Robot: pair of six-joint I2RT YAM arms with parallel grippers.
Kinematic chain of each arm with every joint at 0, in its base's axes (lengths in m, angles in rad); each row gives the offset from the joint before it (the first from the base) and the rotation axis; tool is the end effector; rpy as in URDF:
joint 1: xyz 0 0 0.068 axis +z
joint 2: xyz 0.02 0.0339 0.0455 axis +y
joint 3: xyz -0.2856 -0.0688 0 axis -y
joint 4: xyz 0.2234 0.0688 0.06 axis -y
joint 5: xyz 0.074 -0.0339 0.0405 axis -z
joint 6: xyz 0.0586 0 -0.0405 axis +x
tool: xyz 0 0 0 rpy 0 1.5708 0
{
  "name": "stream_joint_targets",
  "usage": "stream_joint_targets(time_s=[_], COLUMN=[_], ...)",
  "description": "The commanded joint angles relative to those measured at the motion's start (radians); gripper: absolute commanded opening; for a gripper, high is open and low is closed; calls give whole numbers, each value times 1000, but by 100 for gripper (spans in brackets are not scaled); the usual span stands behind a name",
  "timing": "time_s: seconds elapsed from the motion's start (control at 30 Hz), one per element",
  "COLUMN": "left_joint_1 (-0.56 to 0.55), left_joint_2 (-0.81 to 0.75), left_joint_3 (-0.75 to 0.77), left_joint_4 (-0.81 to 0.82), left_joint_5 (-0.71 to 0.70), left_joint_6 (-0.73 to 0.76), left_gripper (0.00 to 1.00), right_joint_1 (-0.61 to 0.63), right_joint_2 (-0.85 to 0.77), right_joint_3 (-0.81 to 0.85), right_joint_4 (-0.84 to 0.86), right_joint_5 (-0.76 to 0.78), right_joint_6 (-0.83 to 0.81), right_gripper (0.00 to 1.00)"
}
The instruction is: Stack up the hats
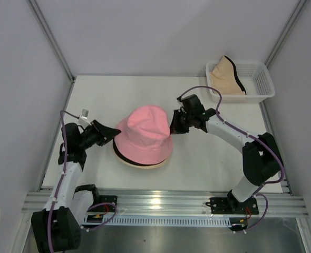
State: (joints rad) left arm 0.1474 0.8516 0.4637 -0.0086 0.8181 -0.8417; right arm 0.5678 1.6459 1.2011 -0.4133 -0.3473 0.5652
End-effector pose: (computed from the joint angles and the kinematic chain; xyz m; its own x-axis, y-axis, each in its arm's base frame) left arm 0.1710 -0.0178 0.2554 -0.6762 -0.6158 -0.4043 0.0919 0.4740 -0.8757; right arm 0.2872 0.2068 0.2587 -0.9100 0.0169 -0.4143 -0.2438 0.7863 0.5677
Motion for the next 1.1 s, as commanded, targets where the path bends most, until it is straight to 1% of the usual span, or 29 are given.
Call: stream_joint_targets(time_s=[0.0,0.03,0.07,0.1,0.17,0.2,0.27,0.3,0.33,0.43,0.53,0.63,0.8,0.97,1.0,1.07], left_joint_1=[4,4,4,4,4,3,3,4,3,4,-2,-26,-31,-32,-32,-31], left_joint_2=[-6,-6,-9,-14,-42,-58,-111,-127,-141,-171,-171,-177,-233,-235,-233,-232], left_joint_3=[-20,-31,-33,-37,-33,-16,42,77,110,168,191,205,205,92,35,4], left_joint_4=[68,74,73,64,36,-35,-123,-167,-260,-362,-396,-432,-525,-489,-476,-472], left_joint_5=[13,9,-2,-8,-23,-58,-108,-158,-186,-234,-255,-299,-379,-399,-416,-434], left_joint_6=[-34,-42,-45,-45,-36,-28,3,13,24,-5,-63,-89,-91,-89,-91,-82], left_gripper=[25,10,3,1,1,1,1,1,1,1,1,1,1,1,1,1], right_joint_1=[9,9,10,10,12,12,12,14,14,14,14,14,10,0,0,0], right_joint_2=[-28,-28,-28,-29,-41,-47,-72,-80,-87,-103,-103,-106,-126,-117,-113,-107], right_joint_3=[34,34,34,34,34,34,35,38,40,49,63,71,58,19,12,-6], right_joint_4=[10,8,8,1,-2,-2,-5,-16,-21,-35,-61,-85,-97,-82,-76,-65], right_joint_5=[8,10,13,19,28,39,51,59,64,59,59,67,103,97,97,102], right_joint_6=[2,1,2,2,9,12,24,33,41,87,136,168,200,211,213,213], right_gripper=[0,0,0,0,0,0,0,0,0,0,0,0,0,0,0,0])
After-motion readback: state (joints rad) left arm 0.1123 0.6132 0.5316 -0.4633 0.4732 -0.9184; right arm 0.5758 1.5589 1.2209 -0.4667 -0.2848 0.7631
